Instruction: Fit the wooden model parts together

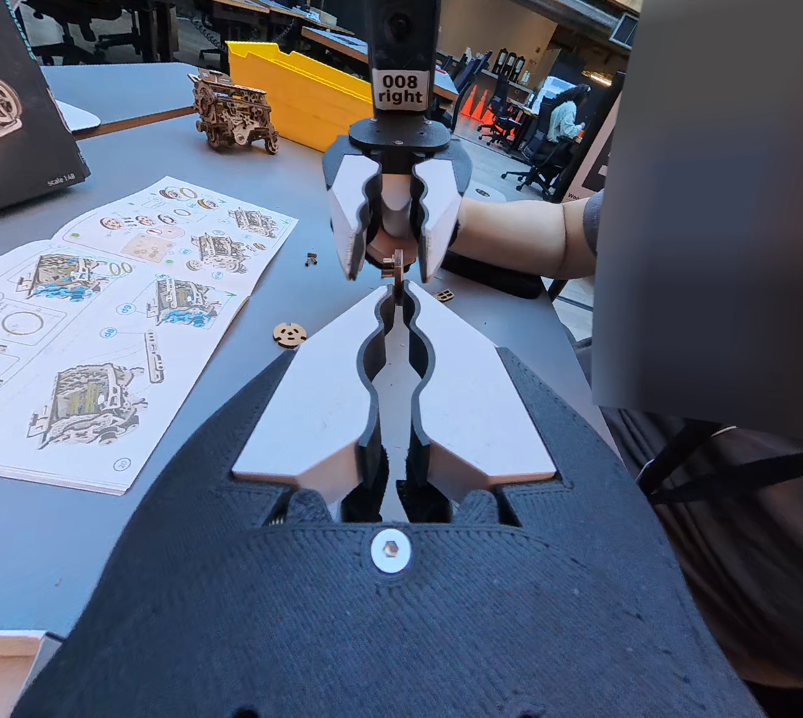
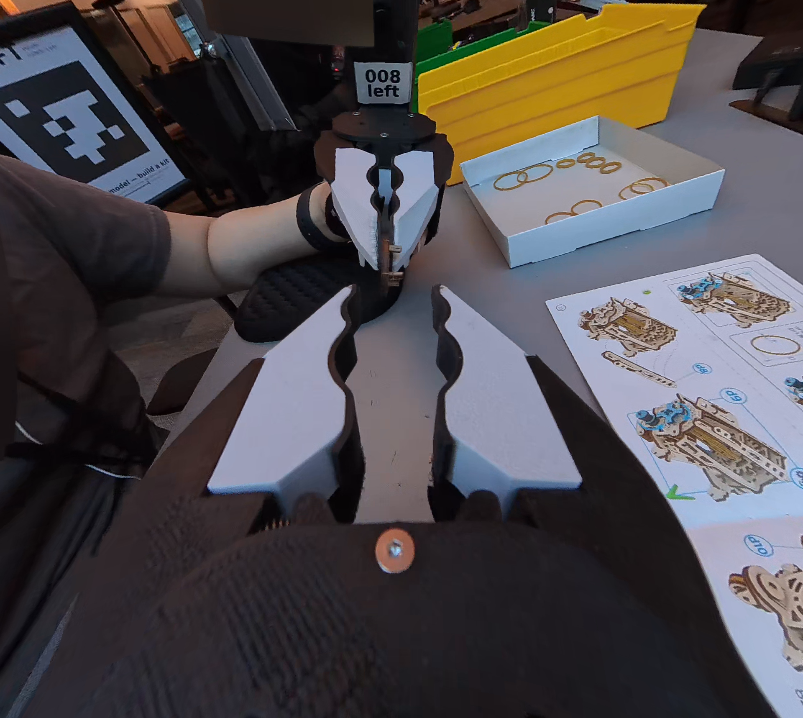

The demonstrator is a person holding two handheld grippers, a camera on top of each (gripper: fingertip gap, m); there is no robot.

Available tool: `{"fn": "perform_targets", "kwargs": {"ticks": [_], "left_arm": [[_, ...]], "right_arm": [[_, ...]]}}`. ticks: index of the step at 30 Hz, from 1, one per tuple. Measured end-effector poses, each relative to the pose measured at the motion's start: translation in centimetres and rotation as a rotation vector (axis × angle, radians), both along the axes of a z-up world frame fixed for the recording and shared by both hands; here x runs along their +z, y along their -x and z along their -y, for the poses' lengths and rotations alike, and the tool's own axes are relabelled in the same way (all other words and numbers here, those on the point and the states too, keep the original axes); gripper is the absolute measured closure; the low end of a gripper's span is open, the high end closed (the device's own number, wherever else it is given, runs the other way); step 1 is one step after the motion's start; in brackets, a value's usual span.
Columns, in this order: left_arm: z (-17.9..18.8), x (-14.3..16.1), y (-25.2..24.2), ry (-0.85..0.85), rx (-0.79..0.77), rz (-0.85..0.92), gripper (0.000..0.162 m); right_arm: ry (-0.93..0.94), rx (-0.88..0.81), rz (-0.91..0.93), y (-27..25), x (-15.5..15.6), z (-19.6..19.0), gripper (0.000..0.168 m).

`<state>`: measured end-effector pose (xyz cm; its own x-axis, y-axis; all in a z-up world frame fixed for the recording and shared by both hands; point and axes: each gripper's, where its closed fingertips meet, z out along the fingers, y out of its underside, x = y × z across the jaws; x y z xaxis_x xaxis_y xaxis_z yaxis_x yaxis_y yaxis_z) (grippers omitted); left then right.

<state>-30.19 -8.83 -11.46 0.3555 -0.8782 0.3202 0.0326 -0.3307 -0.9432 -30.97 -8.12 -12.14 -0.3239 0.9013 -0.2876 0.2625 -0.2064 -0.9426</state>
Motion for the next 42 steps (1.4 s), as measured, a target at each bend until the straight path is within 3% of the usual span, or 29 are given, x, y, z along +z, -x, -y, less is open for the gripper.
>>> {"fn": "perform_targets", "kwargs": {"ticks": [7, 15, 24, 36, 42], "left_arm": [[0.3, -0.1, -0.2, -0.039, 0.001, -0.031, 0.162], [1.1, -1.1, -1.9, -0.149, 0.004, -0.207, 0.162], [1.6, -2.4, -2.6, -0.271, -0.008, -0.351, 0.162], [2.3, -2.6, -3.1, -0.371, -0.030, -0.401, 0.162], [2.4, -2.7, -3.1, -0.417, -0.031, -0.434, 0.162]], "right_arm": [[-0.176, 0.014, 0.066, 0.7, -1.9, 1.0, 0.140], [-0.422, 0.036, 0.355, 1.4, -6.6, 2.5, 0.140], [-0.503, 0.026, 0.426, 1.6, -7.6, 2.8, 0.149], [-0.690, 0.003, 0.467, 1.5, -8.8, 2.5, 0.158], [-0.668, 0.003, 0.474, 1.5, -9.0, 2.7, 0.147]]}}
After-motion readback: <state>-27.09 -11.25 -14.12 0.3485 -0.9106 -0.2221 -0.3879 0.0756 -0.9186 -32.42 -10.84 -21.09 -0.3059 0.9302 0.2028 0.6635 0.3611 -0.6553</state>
